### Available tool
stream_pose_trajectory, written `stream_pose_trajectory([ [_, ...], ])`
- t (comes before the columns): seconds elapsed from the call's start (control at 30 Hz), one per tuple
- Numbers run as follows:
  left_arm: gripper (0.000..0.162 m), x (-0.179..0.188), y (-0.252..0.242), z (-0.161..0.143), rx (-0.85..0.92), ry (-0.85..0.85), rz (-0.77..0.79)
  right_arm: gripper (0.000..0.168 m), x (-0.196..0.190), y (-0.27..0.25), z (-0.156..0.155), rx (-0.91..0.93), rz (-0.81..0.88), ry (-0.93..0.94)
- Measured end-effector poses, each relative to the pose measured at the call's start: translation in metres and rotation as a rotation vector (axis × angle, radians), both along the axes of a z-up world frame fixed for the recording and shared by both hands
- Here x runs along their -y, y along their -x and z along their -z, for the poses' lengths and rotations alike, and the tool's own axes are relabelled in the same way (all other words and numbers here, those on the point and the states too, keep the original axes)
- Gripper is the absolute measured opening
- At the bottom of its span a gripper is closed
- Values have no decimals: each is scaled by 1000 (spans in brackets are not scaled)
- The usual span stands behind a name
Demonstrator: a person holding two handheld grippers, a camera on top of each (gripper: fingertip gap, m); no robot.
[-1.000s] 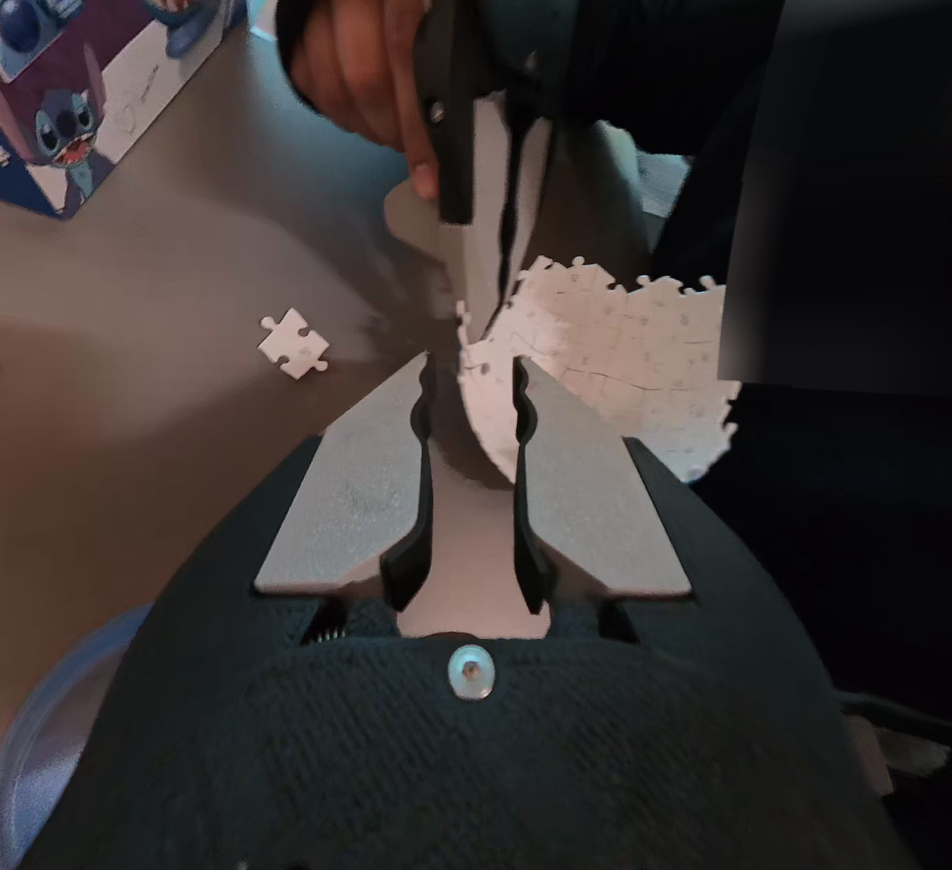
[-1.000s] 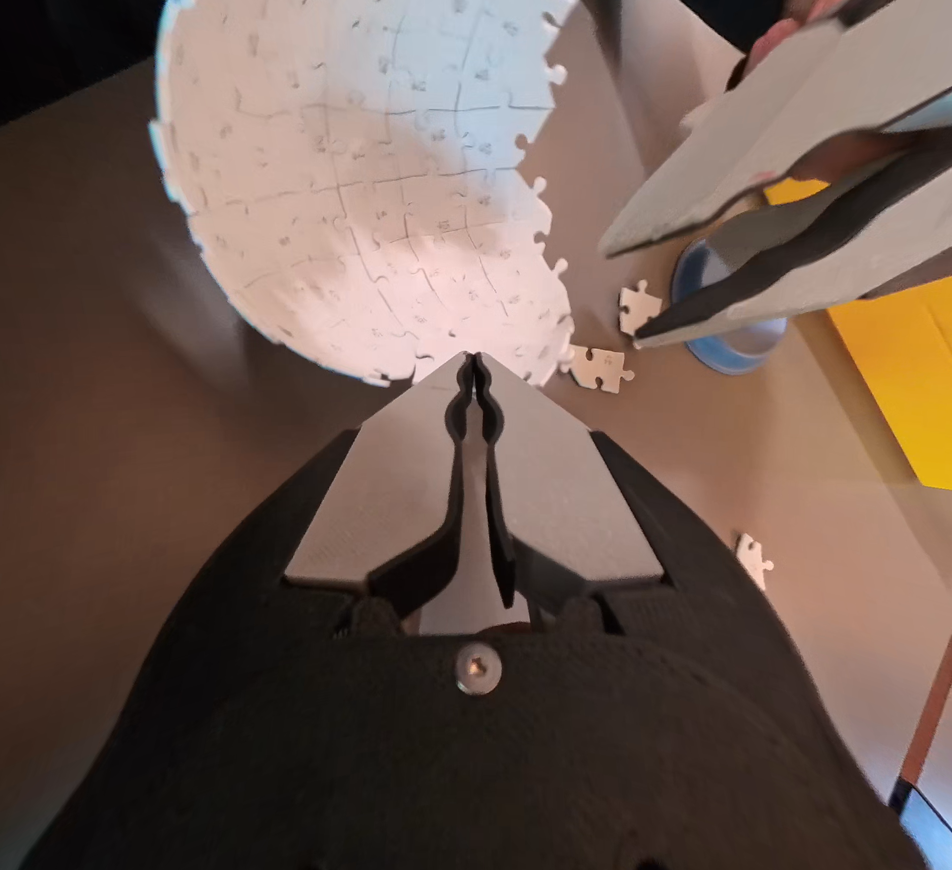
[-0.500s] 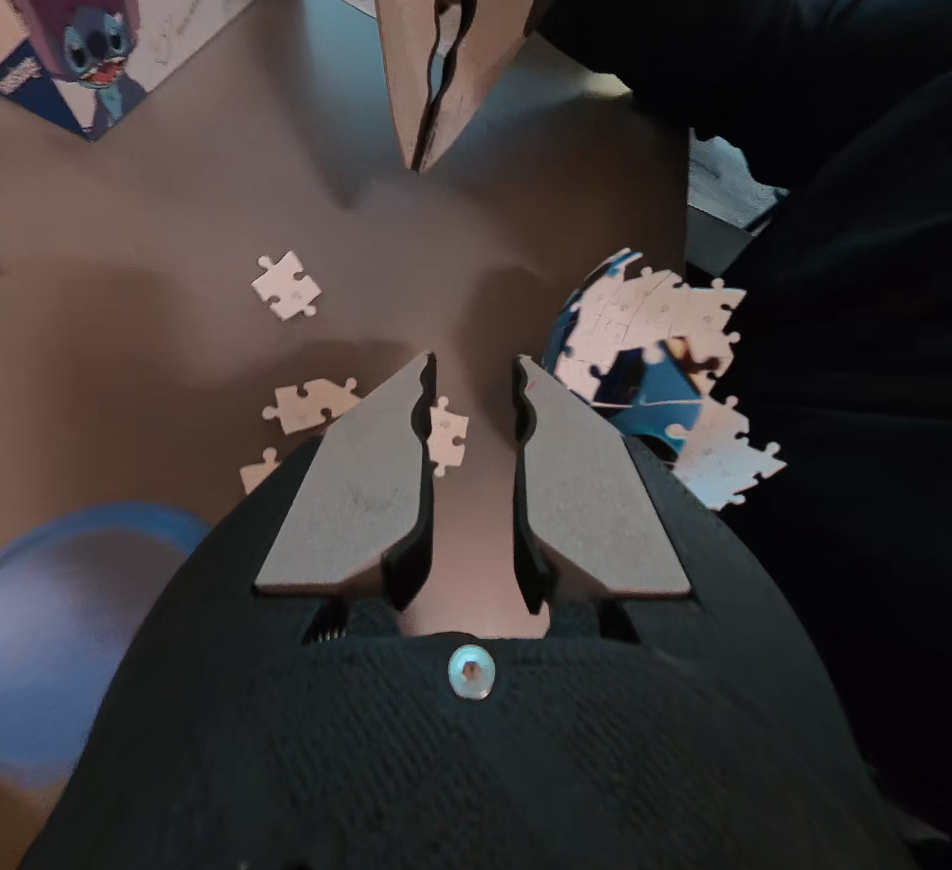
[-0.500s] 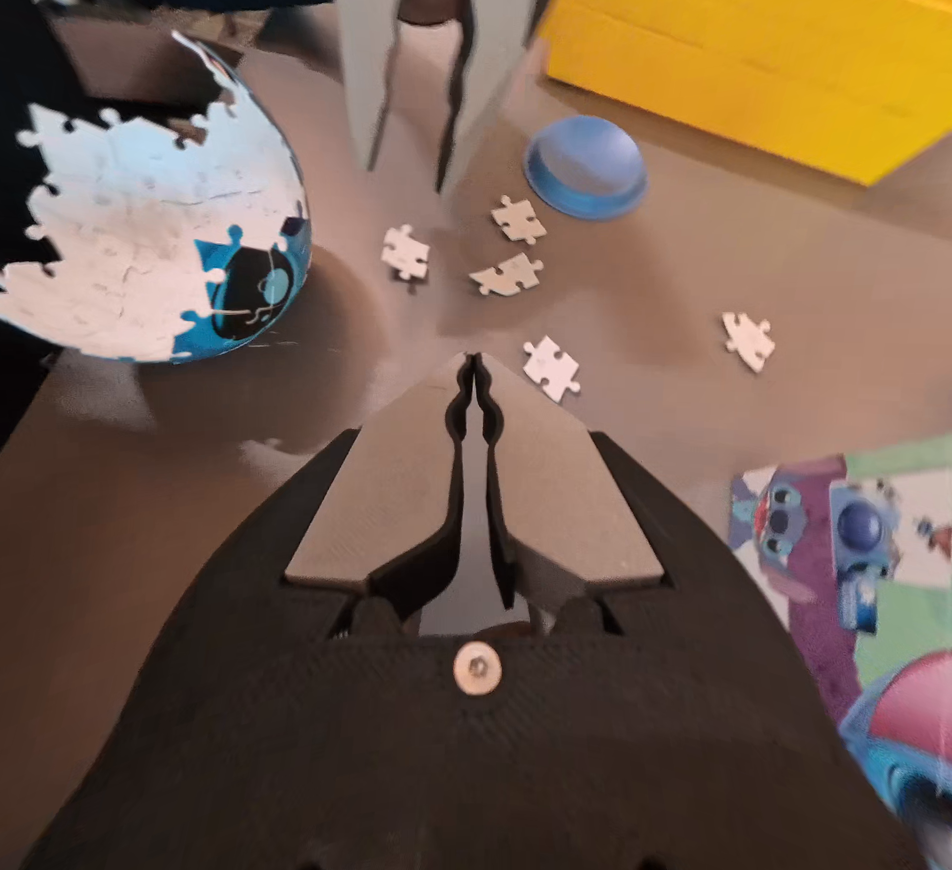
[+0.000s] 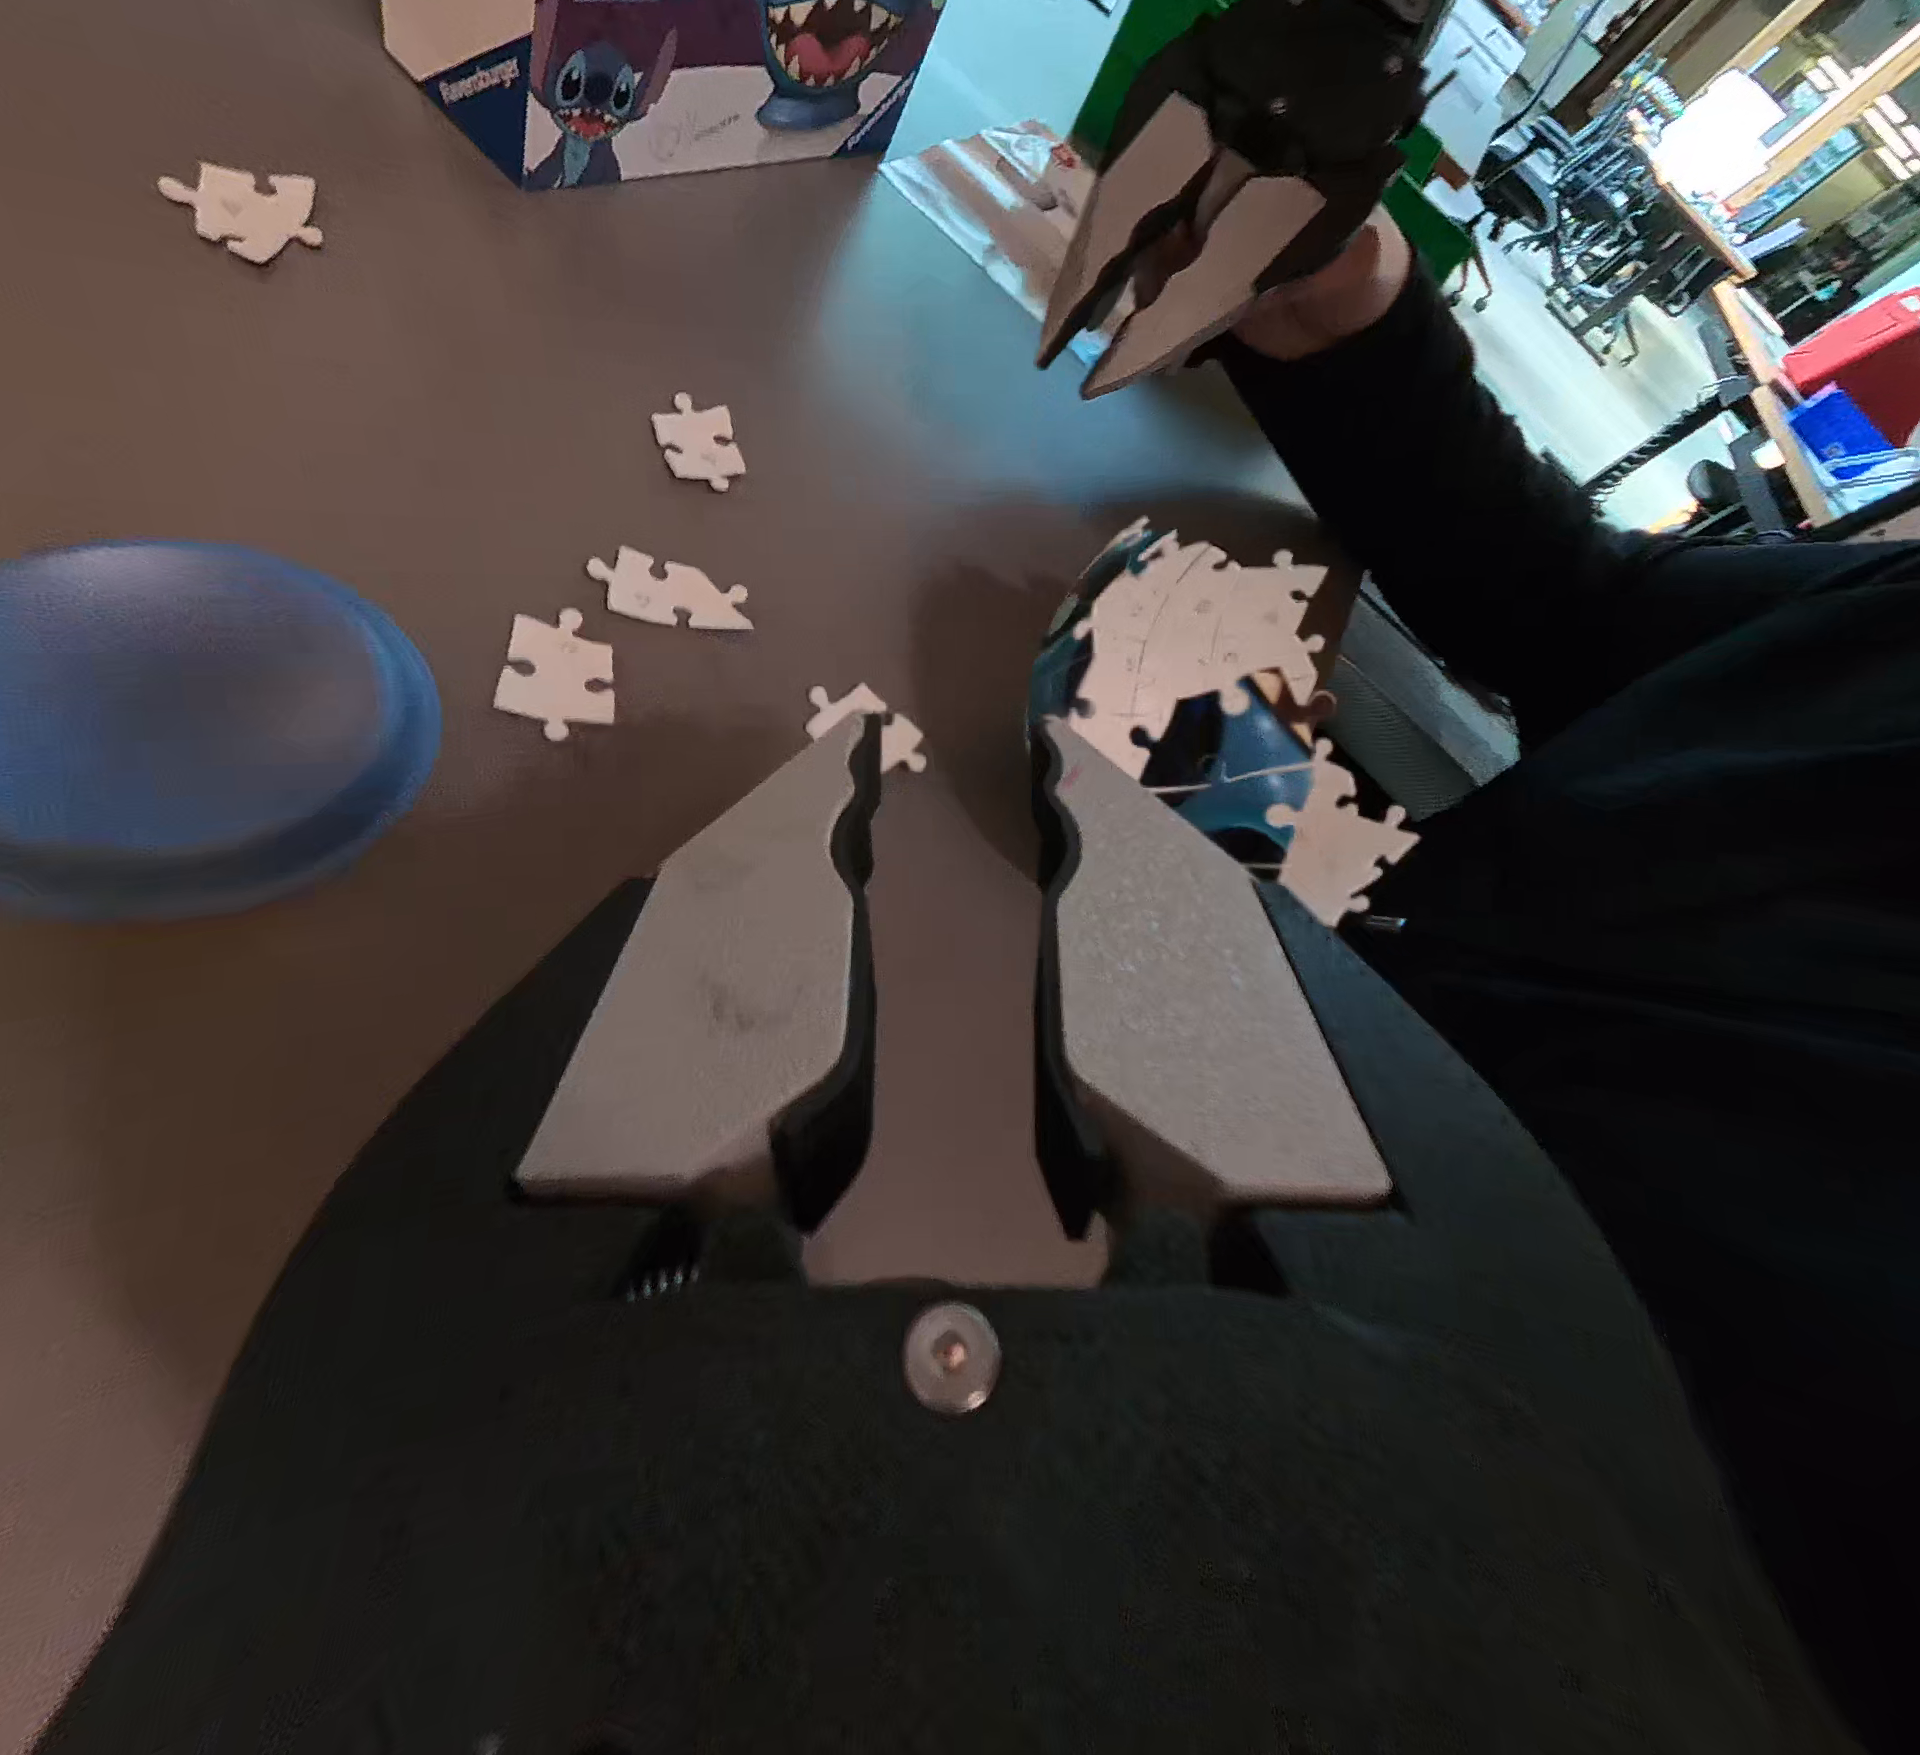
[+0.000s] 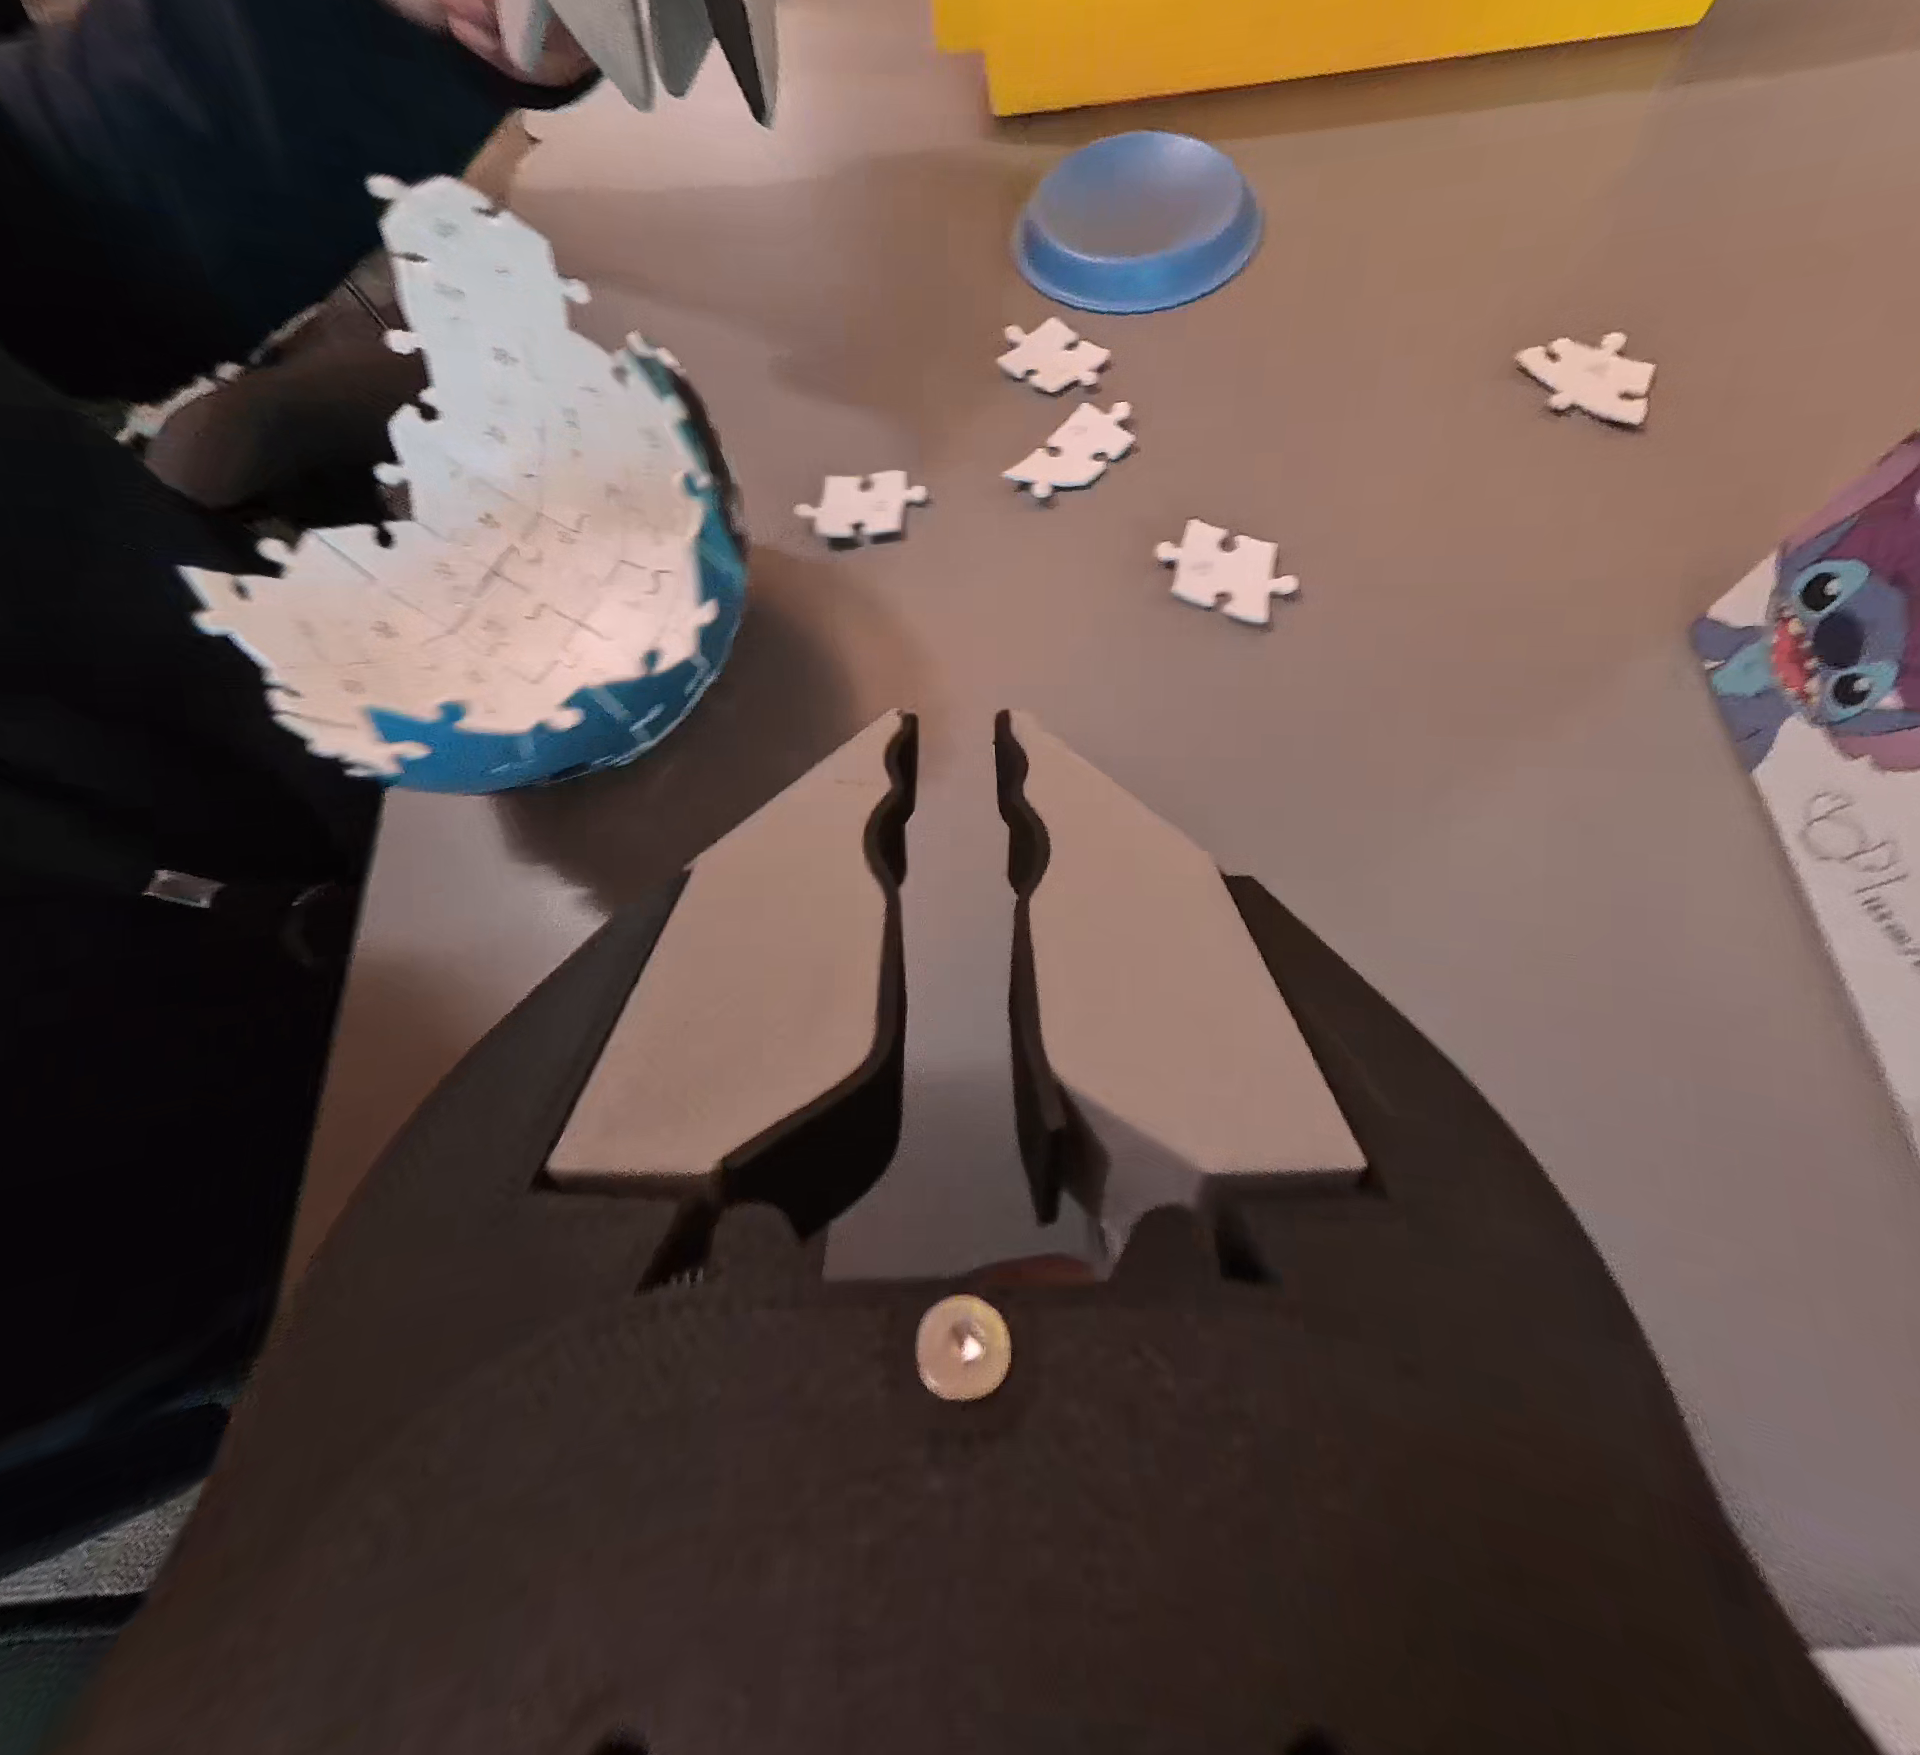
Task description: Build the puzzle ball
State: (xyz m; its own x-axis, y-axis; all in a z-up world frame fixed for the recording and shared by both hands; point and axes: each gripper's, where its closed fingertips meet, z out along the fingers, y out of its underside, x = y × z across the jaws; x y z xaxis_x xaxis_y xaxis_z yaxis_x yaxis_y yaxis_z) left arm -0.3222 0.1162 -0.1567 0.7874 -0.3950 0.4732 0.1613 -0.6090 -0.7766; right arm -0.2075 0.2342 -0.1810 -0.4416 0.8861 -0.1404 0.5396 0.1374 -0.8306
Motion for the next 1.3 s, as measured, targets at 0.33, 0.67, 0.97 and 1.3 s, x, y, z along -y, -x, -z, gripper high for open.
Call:
stream_pose_trajectory([
  [0.33, 26, 27, -15, 25, 11, 56, -67, 25, 45, -46, -4, -104, 41, 89],
  [0.67, 25, 62, -43, 47, 77, 115, -1, 33, 77, -72, 7, -142, 3, 214],
  [0.97, 25, 56, -76, 58, 23, 95, 103, 37, 85, -79, 5, -140, 42, 242],
  [1.3, 25, 45, -106, 54, 74, 69, 171, 39, 84, -75, 8, -116, 62, 253],
])
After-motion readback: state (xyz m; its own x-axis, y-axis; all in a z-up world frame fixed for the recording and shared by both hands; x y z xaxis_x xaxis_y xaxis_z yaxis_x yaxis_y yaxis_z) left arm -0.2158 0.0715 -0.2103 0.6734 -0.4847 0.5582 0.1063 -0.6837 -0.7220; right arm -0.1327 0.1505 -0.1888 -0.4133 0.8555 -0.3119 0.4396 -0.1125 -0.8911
